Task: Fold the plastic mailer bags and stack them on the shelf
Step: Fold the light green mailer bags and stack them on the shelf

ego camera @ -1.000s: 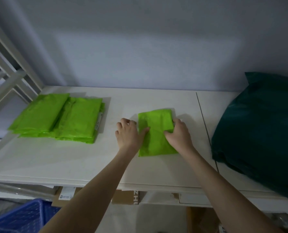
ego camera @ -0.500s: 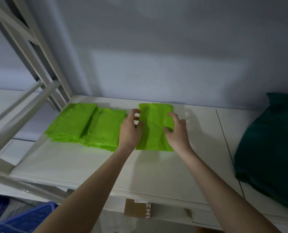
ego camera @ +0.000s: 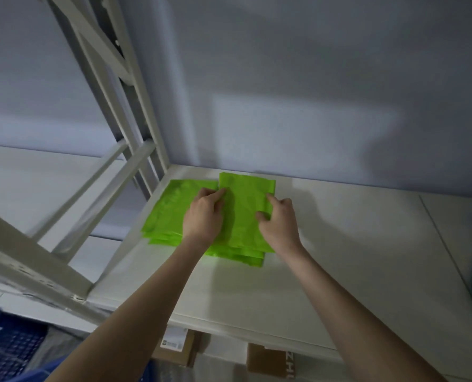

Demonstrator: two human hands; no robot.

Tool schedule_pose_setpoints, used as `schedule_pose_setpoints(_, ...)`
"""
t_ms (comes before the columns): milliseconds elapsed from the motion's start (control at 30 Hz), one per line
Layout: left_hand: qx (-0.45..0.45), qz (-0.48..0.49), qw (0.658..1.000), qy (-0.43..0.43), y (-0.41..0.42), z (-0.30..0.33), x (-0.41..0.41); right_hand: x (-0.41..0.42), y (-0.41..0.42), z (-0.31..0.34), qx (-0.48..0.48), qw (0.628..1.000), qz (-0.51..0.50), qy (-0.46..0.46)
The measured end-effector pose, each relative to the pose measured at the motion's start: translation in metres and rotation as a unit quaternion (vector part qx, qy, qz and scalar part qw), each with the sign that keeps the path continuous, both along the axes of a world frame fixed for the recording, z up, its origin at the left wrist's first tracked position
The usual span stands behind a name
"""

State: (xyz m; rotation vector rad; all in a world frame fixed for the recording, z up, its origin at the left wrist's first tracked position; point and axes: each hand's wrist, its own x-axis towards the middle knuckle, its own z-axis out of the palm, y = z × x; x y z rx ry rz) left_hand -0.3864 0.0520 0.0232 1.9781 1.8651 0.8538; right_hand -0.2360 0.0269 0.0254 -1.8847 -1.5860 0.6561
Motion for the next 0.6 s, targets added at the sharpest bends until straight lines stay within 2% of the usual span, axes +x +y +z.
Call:
schedule_pose_setpoints(133, -0.007, 0.009, 0.995, 0.096, 0.009, -0.01, -0.019, -0.018, 0.006, -0.008, -0.008, 0.999, -0.009, -0.04)
schedule_pose_setpoints(467, 0.007, -0.034, 0.986, 0.163, 0.021, -0.025, -0.043, -0.036, 0.01, -0.016, -0.017, 0.99, -0.061, -0.127)
schedule_pose_setpoints(600, -0.007, -0.07, 0.986, 0.153, 0.022, -0.032, -0.047, -0.043, 0.015, -0.016, 0.06, 0.982, 0.022, -0.179)
